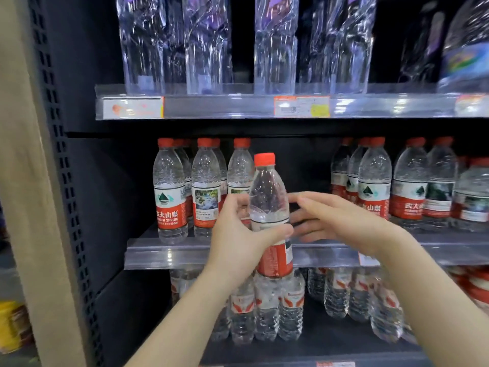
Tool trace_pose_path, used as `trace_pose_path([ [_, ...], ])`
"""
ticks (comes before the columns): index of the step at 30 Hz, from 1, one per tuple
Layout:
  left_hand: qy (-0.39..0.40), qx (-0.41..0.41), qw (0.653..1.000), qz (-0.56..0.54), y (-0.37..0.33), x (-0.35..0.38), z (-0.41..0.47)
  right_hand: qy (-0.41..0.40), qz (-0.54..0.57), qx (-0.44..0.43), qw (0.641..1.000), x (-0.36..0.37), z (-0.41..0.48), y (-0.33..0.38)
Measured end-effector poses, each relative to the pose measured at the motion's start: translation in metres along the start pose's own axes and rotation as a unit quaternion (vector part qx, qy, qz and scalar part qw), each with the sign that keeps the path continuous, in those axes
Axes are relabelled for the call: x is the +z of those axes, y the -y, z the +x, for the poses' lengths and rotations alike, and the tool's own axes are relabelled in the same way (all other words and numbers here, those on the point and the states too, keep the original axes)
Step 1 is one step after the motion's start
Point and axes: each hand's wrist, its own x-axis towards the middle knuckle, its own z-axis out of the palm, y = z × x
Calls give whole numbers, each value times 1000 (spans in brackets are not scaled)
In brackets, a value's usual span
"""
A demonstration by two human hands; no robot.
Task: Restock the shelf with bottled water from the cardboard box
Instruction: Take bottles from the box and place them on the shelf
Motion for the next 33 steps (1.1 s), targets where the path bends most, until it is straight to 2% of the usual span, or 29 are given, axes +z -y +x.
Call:
trace_pose_path([
  [2,-1,14,1000,-14,-6,14,18,25,15,-20,999,-3,-11,-8],
  [3,2,18,1000,-21,-9,21,27,11,9,-38,999,-3,-11,-11],
  [8,18,29,998,-47,-15,57,68,-157,-45,-133,978,-4,11,-17],
  [10,14,22,998,-50,-13,68,79,-211,-34,-122,969,-9,22,-21],
  [14,-7,13,999,-32,-3,82,97,-259,-19,-95,961,-20,44,-30],
  [21,-14,-14,995,100,23,96,109,-275,-4,-41,961,-23,88,-65],
  [27,-115,-40,990,76,27,112,111,-282,-31,-50,958,-25,115,-81],
  [31,-135,-35,987,74,36,118,118,-271,-55,-50,960,-31,126,-86],
  [33,-140,-39,987,71,40,120,123,-269,-86,-24,959,-36,134,-84],
])
